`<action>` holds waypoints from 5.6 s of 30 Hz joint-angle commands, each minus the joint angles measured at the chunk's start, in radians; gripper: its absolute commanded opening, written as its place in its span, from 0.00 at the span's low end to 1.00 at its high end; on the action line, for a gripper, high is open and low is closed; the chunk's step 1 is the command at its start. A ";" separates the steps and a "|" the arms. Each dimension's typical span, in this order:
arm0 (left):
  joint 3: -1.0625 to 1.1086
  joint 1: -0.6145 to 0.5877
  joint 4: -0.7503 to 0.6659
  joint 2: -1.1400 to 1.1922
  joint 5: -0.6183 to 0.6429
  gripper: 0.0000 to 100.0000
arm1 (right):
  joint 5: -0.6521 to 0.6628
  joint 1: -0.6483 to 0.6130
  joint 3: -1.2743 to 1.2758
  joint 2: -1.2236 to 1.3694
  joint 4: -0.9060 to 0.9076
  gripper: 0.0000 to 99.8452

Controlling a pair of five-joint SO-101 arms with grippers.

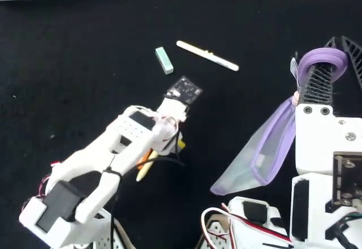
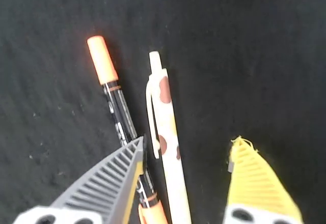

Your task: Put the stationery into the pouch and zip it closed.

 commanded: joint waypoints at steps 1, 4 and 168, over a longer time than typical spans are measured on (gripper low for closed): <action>-0.061 -0.008 -0.074 0.014 -0.009 0.27 | -0.011 0.009 -0.027 -0.001 0.006 0.01; -0.045 -0.008 -0.132 0.060 -0.009 0.27 | -0.011 0.009 -0.027 -0.001 0.006 0.01; -0.211 -0.174 0.311 -1.185 0.193 0.22 | -0.005 -0.311 0.044 -0.059 -0.008 0.01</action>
